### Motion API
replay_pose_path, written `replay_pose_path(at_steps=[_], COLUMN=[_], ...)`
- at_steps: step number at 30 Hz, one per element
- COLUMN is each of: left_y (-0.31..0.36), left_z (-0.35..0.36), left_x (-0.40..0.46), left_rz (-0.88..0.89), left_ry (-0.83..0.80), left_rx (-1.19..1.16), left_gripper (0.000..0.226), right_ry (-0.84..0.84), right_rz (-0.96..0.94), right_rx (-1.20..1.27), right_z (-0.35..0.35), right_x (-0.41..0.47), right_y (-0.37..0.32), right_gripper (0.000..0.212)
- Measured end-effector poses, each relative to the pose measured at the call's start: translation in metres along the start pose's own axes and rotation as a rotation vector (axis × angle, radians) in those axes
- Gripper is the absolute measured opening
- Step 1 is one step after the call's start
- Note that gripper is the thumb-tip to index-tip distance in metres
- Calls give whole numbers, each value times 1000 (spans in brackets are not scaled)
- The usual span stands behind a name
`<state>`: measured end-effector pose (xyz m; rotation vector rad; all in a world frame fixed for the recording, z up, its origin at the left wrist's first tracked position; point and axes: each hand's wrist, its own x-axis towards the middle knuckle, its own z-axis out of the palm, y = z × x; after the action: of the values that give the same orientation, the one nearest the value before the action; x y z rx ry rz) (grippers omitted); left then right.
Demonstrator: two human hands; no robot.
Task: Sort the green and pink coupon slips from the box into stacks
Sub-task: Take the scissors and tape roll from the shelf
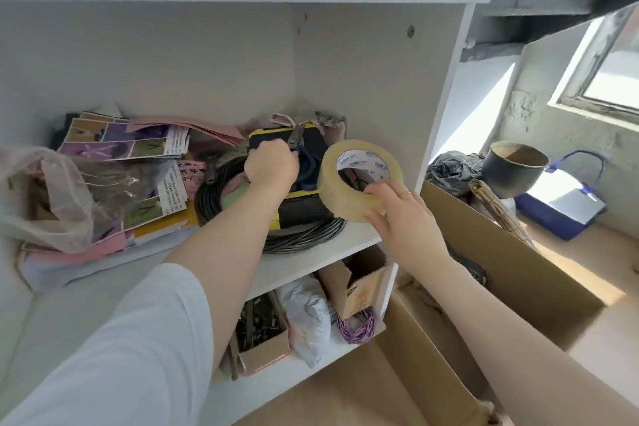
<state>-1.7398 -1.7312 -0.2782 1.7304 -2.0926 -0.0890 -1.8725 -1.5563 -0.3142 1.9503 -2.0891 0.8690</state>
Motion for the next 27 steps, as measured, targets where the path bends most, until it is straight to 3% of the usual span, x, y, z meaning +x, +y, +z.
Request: replay_pose_path(at_steps=[5,9,12,15,22,27], left_y=[-56,-109,-129,-133,-147,-147], left_z=[-9,2,7,14,36,35], left_x=[-44,-83,-79,-74,-69,-67], left_rz=[281,302,362,412,515,508], left_ry=[157,-227,-312,-264,-1,-5], left_rx=[-389,-155,38,130,4,-6], left_gripper=[40,82,111,104,78,78], right_ry=[100,62,-23,-87,-120,-157], right_rz=[75,100,100,102,47,-22], right_rx=[137,146,64,-22,-82,-40], right_z=[-10,5,31,57,83,74], right_x=[32,82,110,135,170,158], right_y=[-11,-34,-43,-41,-37,-39], right_gripper=[32,34,36,37,42,53])
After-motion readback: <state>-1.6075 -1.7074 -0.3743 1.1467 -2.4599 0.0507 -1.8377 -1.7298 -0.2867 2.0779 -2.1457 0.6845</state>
